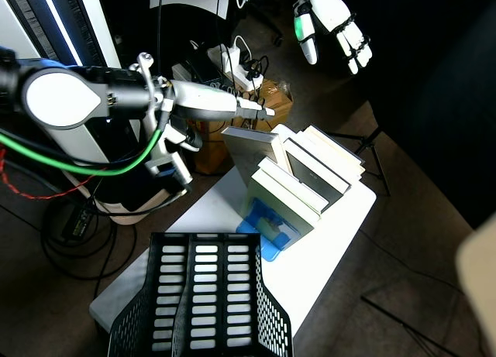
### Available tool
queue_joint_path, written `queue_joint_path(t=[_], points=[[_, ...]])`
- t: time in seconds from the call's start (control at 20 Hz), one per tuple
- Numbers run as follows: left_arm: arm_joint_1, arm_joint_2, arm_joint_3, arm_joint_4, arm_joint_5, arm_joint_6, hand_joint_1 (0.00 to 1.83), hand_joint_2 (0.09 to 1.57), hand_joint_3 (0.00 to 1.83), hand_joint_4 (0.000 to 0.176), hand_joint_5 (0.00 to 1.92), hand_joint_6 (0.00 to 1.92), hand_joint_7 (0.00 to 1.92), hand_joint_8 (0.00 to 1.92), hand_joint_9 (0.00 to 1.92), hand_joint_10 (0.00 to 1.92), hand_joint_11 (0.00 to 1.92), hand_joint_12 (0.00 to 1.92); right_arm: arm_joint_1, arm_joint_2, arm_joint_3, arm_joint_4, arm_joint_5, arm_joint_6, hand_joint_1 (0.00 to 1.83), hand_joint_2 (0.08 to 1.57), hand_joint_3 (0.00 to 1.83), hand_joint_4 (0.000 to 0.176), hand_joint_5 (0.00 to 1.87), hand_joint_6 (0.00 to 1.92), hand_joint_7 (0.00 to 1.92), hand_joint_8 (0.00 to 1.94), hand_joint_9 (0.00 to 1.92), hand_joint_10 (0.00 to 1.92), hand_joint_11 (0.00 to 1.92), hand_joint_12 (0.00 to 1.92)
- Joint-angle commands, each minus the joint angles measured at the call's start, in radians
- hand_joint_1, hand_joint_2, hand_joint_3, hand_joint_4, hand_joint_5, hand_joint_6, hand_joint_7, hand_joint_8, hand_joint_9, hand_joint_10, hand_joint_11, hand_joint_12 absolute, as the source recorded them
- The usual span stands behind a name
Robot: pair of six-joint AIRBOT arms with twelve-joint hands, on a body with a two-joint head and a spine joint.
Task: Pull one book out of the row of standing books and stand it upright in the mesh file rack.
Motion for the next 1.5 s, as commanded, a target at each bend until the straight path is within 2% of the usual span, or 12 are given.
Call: queue_joint_path(t=[0.0, 0.1, 0.4, 0.6, 0.8, 0.95, 1.05, 1.1, 1.15, 1.25, 1.35, 1.45], points=[[0.003, -0.001, 0.006, -0.019, -0.126, 0.000, 0.23, 1.38, 0.00, 0.084, 0.10, 0.00, 0.00, 0.00, 0.00, 0.00, 0.00, 0.00, 0.018, -0.006, 0.004, -0.005, 0.092, -0.003, 0.81, 1.12, 0.02, 0.000, 0.00, 0.00, 0.00, 0.00, 0.00, 0.00, 0.00, 0.00], [0.006, -0.003, 0.007, -0.025, -0.128, -0.003, 0.26, 1.38, 0.00, 0.084, 0.11, 0.00, 0.00, 0.00, 0.00, 0.00, 0.00, 0.00, 0.018, -0.028, 0.011, -0.019, 0.092, -0.003, 0.90, 1.08, 0.00, 0.000, 0.00, 0.00, 0.00, 0.00, 0.00, 0.00, 0.00, 0.00], [0.012, -0.009, 0.012, -0.041, -0.131, -0.008, 0.24, 1.37, 0.00, 0.109, 0.11, 0.01, 0.00, 0.00, 0.00, 0.00, 0.00, 0.00, 0.018, -0.108, 0.058, -0.035, 0.079, -0.005, 0.80, 1.10, 0.00, 0.000, 0.00, 0.00, 0.00, 0.00, 0.00, 0.00, 0.00, 0.00], [0.022, -0.016, 0.018, -0.055, -0.140, -0.022, 0.29, 1.36, 0.00, 0.083, 0.13, 0.01, 0.02, 0.01, 0.00, 0.00, 0.00, 0.00, 0.018, -0.179, 0.107, -0.038, 0.038, -0.036, 0.72, 1.07, 0.00, 0.000, 0.00, 0.00, 0.00, 0.00, 0.00, 0.00, 0.00, 0.00], [0.026, -0.022, 0.022, -0.058, -0.137, -0.024, 0.29, 1.36, 0.00, 0.061, 0.15, 0.01, 0.02, 0.00, 0.00, 0.00, 0.00, 0.00, 0.018, -0.231, 0.147, -0.036, 0.012, -0.060, 0.82, 1.05, 0.00, 0.000, 0.04, 0.02, 0.04, 0.01, 0.03, 0.01, 0.01, 0.01], [0.033, -0.026, 0.024, -0.062, -0.139, -0.030, 0.36, 1.37, 0.00, 0.058, 0.16, 0.01, 0.00, 0.00, 0.00, 0.00, 0.00, 0.00, 0.018, -0.273, 0.177, -0.046, -0.008, -0.067, 0.82, 1.06, 0.01, 0.000, 0.22, 0.01, 0.18, 0.01, 0.12, 0.02, 0.00, 0.66], [0.033, -0.028, 0.025, -0.062, -0.138, -0.032, 0.40, 1.37, 0.00, 0.038, 0.17, 0.01, 0.01, 0.00, 0.00, 0.00, 0.00, 0.00, 0.018, -0.285, 0.187, -0.049, -0.018, -0.070, 0.79, 1.18, 0.03, 0.000, 0.28, 0.03, 0.24, 0.01, 0.15, 0.04, 0.00, 0.92], [0.033, -0.028, 0.026, -0.062, -0.138, -0.032, 0.40, 1.37, 0.00, 0.023, 0.18, 0.01, 0.01, 0.00, 0.00, 0.00, 0.00, 0.00, 0.017, -0.296, 0.200, -0.049, -0.026, -0.070, 0.81, 1.23, 0.01, 0.000, 0.27, 0.03, 0.20, 0.02, 0.11, 0.02, 0.00, 0.63], [0.034, -0.029, 0.027, -0.062, -0.138, -0.033, 0.39, 1.37, 0.00, 0.014, 0.18, 0.01, 0.02, 0.01, 0.00, 0.00, 0.00, 0.00, 0.016, -0.309, 0.214, -0.049, -0.035, -0.073, 0.92, 1.18, 0.00, 0.000, 0.63, 0.12, 0.52, 0.07, 0.37, 0.32, 0.00, 1.45], [0.034, -0.030, 0.029, -0.058, -0.137, -0.036, 0.38, 1.38, 0.00, 0.015, 0.18, 0.01, 0.01, 0.00, 0.00, 0.00, 0.00, 0.00, 0.014, -0.330, 0.236, -0.049, -0.053, -0.082, 0.96, 1.26, 0.00, 0.000, 0.54, 0.04, 0.39, 0.01, 0.13, 0.42, 0.00, 1.27], [0.033, -0.035, 0.033, -0.055, -0.136, -0.042, 0.42, 1.38, 0.00, 0.008, 0.18, 0.00, 0.02, 0.00, 0.00, 0.00, 0.00, 0.00, 0.008, -0.354, 0.266, -0.049, -0.083, -0.091, 0.94, 1.17, 0.00, 0.000, 0.41, 0.01, 0.26, 0.00, 0.07, 0.15, 0.00, 0.67], [0.033, -0.038, 0.035, -0.054, -0.135, -0.042, 0.44, 1.39, 0.00, 0.000, 0.20, 0.01, 0.03, 0.00, 0.00, 0.00, 0.00, 0.00, 0.005, -0.375, 0.294, -0.049, -0.106, -0.092, 0.97, 1.23, 0.01, 0.000, 0.37, 0.01, 0.32, 0.02, 0.17, 0.19, 0.00, 0.84]])
